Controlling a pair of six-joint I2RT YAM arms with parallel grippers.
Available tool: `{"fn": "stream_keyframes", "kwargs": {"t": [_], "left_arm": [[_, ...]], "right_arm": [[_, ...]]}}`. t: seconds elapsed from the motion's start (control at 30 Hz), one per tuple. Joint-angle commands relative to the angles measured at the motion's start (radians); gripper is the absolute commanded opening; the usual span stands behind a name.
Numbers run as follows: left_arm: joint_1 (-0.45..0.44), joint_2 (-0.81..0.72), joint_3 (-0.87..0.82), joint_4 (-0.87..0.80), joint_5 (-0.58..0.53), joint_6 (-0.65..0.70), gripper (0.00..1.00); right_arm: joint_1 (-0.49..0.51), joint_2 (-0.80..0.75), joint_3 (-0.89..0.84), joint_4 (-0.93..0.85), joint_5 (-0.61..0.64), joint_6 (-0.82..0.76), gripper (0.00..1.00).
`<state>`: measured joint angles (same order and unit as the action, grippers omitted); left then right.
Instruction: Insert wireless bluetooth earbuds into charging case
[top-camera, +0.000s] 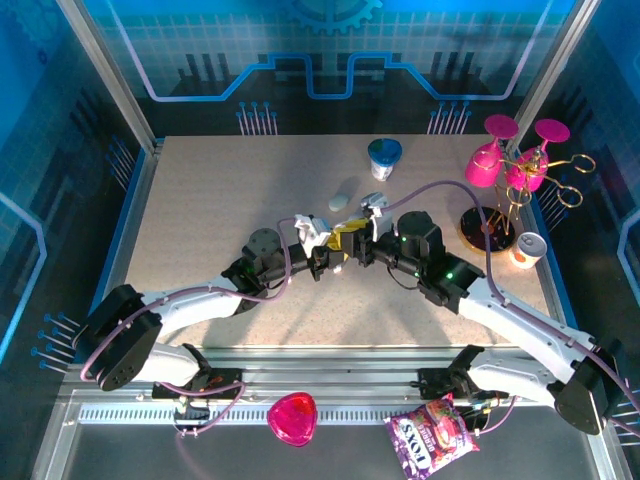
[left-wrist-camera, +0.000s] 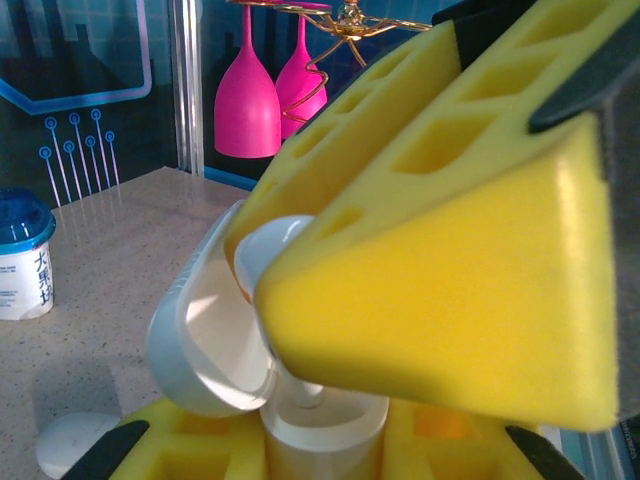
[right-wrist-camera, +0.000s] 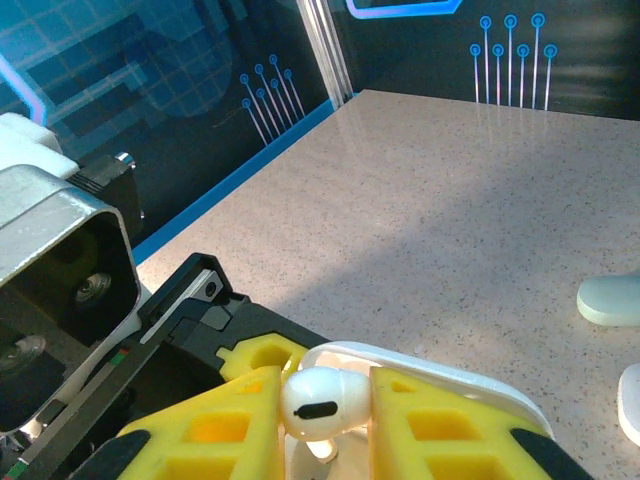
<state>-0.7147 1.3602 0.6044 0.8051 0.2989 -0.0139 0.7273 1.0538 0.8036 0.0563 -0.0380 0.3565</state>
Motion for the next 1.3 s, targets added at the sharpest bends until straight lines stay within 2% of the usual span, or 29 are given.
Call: {"fn": "stream_keyframes", "kwargs": {"t": [0.0, 0.17, 0.8, 1.27], "left_arm": [[-0.007, -0.05, 0.053, 0.063, -0.007, -0.029, 0.15], [-0.007, -0.049, 0.051, 0.068, -0.01, -0.032, 0.15], [-0.007, -0.05, 0.057, 0.083, -0.029, -0.018, 0.15], [-0.006, -0.077, 0.052, 0.083, -0.032, -0.023, 0.15]], "right_arm": [[0.012, -0.003, -0.045, 0.043, 0.021, 0.027, 0.23], [0.012, 0.003, -0.077, 0.126, -0.004, 0.063, 0.24], [0.02, -0.003, -0.088, 0.1, -0.055, 0.076, 0.24], [0.021, -0.038, -0.118, 0.069, 0.068, 0.065, 0.24]]}}
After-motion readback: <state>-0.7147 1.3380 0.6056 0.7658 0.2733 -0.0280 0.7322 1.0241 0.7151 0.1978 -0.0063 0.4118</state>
